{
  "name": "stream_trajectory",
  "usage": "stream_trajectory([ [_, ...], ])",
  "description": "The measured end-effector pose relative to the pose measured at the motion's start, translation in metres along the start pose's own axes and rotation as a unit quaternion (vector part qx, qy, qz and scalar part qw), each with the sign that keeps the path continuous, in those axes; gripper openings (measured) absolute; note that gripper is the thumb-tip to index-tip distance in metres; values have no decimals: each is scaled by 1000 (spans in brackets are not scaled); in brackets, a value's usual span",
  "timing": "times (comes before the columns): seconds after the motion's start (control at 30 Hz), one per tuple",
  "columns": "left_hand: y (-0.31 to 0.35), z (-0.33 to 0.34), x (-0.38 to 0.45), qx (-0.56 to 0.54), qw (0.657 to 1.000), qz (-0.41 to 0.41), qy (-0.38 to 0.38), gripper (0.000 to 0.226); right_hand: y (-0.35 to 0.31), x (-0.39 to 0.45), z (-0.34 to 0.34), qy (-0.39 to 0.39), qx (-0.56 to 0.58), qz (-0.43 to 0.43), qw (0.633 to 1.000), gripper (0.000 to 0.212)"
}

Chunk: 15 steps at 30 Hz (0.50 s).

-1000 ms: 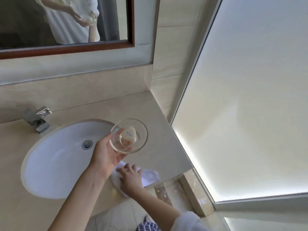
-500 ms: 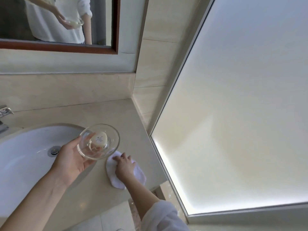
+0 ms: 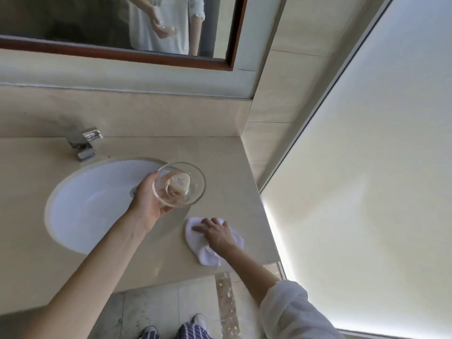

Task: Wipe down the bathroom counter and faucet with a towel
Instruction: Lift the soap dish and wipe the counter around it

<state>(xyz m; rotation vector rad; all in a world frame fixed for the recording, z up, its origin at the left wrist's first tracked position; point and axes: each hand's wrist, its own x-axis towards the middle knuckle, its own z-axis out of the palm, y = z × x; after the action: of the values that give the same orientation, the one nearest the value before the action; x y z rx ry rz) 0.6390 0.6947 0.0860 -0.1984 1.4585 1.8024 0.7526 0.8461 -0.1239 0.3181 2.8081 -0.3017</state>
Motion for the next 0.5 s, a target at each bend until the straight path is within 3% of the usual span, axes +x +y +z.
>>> stream_trajectory([
  [0.23, -4, -38, -22, -6, 996, 44, 80, 28, 47, 6, -11, 13, 43, 166, 985, 47],
  [0.33, -5, -55, -31, -40, 991, 56, 117, 27, 45, 25, -17, 26, 116, 199, 973, 47],
  [0.5, -2, -91, -39, -97, 978, 69, 170, 32, 34, 75, -40, 3, 134, 213, 968, 46],
])
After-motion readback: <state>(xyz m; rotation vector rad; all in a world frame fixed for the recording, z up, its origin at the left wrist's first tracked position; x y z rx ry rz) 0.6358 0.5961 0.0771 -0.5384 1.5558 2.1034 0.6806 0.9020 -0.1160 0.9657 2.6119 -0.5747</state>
